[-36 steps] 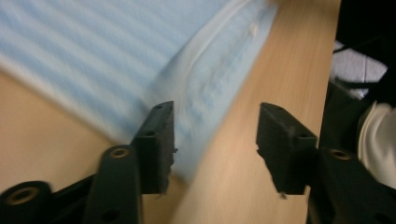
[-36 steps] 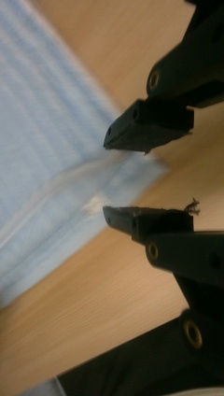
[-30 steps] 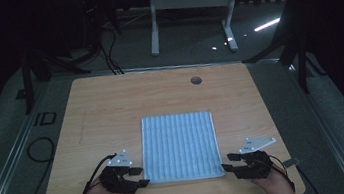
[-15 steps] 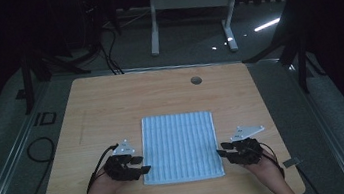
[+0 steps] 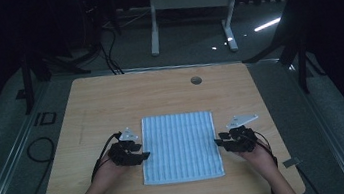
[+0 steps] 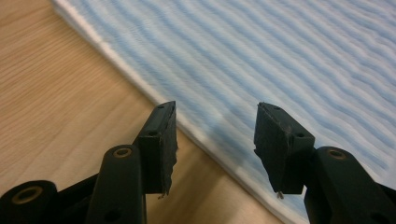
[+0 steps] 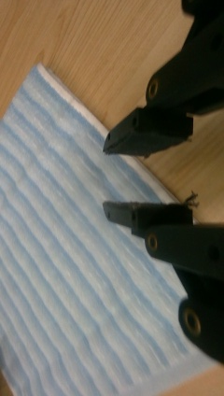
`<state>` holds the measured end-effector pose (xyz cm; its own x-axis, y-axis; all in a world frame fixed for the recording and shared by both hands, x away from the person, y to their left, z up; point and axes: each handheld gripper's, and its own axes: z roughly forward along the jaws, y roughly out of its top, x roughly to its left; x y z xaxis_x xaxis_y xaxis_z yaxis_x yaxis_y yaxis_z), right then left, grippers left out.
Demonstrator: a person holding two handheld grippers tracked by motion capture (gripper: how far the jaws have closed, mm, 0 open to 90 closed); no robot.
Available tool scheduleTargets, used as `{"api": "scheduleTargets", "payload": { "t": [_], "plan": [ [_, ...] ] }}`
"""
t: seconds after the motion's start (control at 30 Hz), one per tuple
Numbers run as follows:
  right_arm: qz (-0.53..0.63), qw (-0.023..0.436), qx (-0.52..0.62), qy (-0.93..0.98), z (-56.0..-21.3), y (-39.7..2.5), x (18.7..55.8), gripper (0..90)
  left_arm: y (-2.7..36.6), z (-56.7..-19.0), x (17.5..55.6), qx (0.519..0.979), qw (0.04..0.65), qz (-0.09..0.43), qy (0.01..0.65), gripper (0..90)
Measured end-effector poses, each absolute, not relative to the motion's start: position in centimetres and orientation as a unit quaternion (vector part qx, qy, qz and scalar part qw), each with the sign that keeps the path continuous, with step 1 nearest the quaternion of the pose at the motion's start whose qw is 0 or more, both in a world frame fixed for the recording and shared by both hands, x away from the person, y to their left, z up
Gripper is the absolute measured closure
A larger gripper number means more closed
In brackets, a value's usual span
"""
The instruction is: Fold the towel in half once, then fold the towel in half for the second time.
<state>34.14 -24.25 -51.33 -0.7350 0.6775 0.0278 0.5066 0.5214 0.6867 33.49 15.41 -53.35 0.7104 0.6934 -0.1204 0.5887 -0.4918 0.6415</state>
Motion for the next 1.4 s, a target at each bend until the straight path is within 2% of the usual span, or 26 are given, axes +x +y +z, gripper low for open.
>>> {"api": "scheduleTargets", "payload": {
  "t": [0.13, 0.43, 0.53, 0.87, 1.1, 1.4],
  "plan": [
    [0.34, 0.118, 0.355, 0.863, -51.6, -24.2, 35.5, 56.6, 15.4, -53.1, 34.8, 0.859, 0.321, 0.096, 0.387, 48.3],
    [0.326, 0.121, 0.373, 0.86, -51.8, -24.3, 38.5, 54.7, 16.0, -52.3, 38.5, 0.841, 0.326, 0.12, 0.415, 43.4],
    [0.321, 0.115, 0.384, 0.858, -52.1, -24.6, 39.4, 53.5, 16.2, -52.4, 39.4, 0.841, 0.325, 0.121, 0.416, 40.6],
    [0.306, 0.109, 0.404, 0.855, -52.5, -24.9, 41.2, 52.6, 15.7, -52.2, 41.7, 0.845, 0.299, 0.111, 0.429, 40.6],
    [0.304, 0.105, 0.421, 0.848, -51.4, -24.6, 43.5, 51.8, 15.2, -51.0, 42.9, 0.838, 0.321, 0.106, 0.429, 40.5],
    [0.299, 0.093, 0.446, 0.838, -51.3, -24.0, 46.3, 53.0, 14.1, -51.0, 44.7, 0.84, 0.309, 0.112, 0.431, 39.3]
  ]
}}
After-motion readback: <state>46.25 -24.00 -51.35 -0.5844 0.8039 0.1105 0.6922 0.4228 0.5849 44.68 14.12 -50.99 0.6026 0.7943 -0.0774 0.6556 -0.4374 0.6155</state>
